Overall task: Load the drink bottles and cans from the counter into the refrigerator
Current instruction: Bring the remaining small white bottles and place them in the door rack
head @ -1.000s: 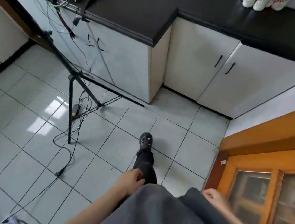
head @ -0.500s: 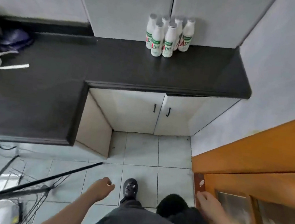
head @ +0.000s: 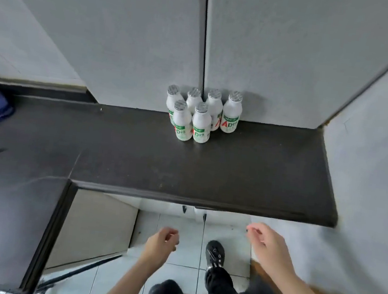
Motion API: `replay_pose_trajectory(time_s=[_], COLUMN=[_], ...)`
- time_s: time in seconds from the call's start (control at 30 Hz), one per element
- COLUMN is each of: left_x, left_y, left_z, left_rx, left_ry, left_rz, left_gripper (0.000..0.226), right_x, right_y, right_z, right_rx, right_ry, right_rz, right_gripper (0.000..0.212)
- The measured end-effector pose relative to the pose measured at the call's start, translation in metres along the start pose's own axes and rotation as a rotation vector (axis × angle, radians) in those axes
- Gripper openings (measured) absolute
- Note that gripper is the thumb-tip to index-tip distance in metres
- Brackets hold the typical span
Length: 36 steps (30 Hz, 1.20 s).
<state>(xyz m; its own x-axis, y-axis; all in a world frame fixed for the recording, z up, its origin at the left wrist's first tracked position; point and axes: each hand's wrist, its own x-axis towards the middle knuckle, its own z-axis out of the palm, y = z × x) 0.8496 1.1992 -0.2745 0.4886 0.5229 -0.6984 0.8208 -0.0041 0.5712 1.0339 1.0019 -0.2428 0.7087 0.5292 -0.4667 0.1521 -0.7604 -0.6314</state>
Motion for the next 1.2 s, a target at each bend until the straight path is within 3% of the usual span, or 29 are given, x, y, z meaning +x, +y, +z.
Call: replay_pose_trajectory(time_s=[0.1,0.27,0.5,0.73,1.2], left_x=[0.010,0.029,0.078,0.113,0.132], left_y=[0.047,0.106,0.161,0.194,0.186], left_z=[-0.005,-0.035,-0.084,-0.111,-0.122], left_rx=[-0.013,-0.162,-0.142,-0.060,-0.086], left_ry=[0.036,0.287,0.585,0.529,0.405], left_rz=[0.104,0.263,0.562,0.676,0.751], left_gripper=[0.010,0.014,0.027,0.042,0.038], right_x=[0.056,0.116,0.155,0.165,0.170], right_y=[-0.037,-0.094,-0.158,-0.195,-0.206], right_z=[-0.035,-0.058,-0.051,-0.027,-0.009], right_rx=[0.121,0.183,0.066,-0.105,-0.170], right_ry=[0.103,0.159,0.256,0.351,0.493], right_rz=[-0.052,-0.164,-0.384,-0.506,-0.469], right_gripper=[0.014,0.013,0.024,0.036,0.039])
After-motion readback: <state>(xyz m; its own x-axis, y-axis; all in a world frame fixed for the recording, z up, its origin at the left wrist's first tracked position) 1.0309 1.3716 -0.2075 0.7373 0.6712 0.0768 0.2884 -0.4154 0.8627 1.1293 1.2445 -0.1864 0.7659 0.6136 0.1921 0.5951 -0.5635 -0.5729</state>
